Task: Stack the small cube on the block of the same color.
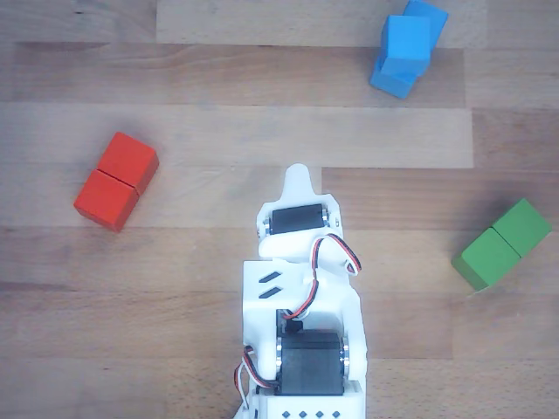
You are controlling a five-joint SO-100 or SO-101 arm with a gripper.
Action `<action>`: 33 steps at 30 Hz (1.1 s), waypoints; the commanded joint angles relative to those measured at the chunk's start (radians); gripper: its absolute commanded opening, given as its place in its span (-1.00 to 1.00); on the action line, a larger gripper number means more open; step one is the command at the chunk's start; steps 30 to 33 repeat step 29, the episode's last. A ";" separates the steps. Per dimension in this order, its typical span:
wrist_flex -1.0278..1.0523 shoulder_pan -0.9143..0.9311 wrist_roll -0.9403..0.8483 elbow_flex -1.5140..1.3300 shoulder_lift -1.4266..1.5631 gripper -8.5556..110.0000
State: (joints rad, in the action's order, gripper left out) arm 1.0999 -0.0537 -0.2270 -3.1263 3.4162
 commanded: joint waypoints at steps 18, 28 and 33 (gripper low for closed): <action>0.003 0.063 0.089 0.023 0.031 -0.68; 0.003 0.063 0.089 0.023 0.031 -0.68; 0.003 0.063 0.089 0.023 0.031 -0.68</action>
